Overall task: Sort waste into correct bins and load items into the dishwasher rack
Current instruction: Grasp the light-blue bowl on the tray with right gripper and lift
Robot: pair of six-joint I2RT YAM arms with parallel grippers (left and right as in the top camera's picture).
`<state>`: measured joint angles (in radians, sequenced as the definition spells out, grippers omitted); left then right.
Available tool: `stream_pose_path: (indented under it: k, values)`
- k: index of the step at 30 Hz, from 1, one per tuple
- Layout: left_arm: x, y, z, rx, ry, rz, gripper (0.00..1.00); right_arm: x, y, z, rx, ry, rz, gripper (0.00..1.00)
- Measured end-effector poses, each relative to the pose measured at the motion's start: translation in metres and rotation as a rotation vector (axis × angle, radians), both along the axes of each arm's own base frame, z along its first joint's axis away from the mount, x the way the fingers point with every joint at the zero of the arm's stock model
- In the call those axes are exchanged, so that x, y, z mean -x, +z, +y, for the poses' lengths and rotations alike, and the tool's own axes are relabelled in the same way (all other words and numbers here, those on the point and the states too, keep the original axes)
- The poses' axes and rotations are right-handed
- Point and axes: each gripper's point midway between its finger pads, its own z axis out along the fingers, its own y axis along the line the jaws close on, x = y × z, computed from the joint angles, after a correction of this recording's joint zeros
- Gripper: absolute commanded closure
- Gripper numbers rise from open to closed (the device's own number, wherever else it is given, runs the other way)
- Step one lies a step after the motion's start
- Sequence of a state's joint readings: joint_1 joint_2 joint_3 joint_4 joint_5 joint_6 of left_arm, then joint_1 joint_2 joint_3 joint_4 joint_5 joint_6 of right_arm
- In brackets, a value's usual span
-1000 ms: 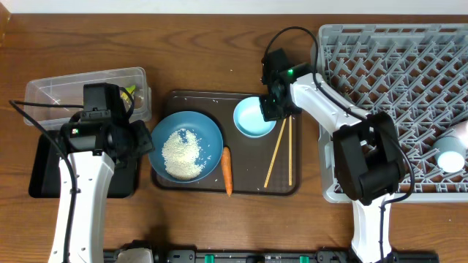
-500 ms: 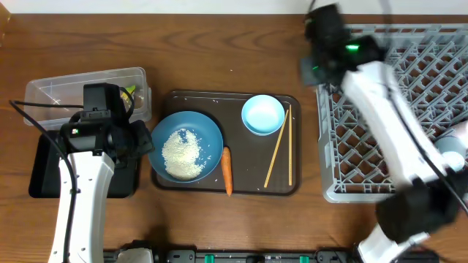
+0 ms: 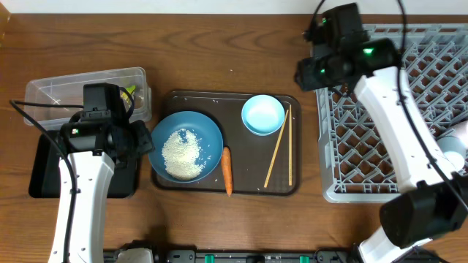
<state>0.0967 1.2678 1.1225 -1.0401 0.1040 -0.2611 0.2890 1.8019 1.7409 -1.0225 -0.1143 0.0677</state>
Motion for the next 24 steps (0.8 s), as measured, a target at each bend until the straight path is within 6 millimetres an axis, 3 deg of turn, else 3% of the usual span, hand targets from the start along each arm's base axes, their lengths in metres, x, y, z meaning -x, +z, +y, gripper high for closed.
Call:
stream_pose_path:
  k: [2,5,13,19,21,22,24]
  values:
    - [0.000,0.000,0.000,0.000,0.000,0.000,0.50,-0.001,-0.009,0.009,-0.014,0.022,0.006,0.35]
    - [0.000,0.000,0.000,0.000,0.000,0.000,0.50,0.001,-0.025,0.021,-0.015,0.052,0.029,0.44]
    - [0.000,0.000,0.000,0.000,0.000,0.000,0.50,0.011,-0.110,0.037,0.039,0.085,0.200,0.60]
    - [0.000,0.000,0.000,0.000,0.000,0.000,0.50,0.016,-0.158,0.040,0.069,0.075,0.299,0.69]
    - [0.000,0.000,0.000,0.000,0.000,0.000,0.50,0.017,-0.170,0.041,0.075,0.064,0.324,0.83]
    - [0.000,0.000,0.000,0.000,0.000,0.000,0.50,0.018,-0.176,0.040,0.077,0.052,0.338,0.99]
    - [0.000,0.000,0.000,0.000,0.000,0.000,0.50,0.020,-0.186,0.041,0.081,0.043,0.360,0.99]
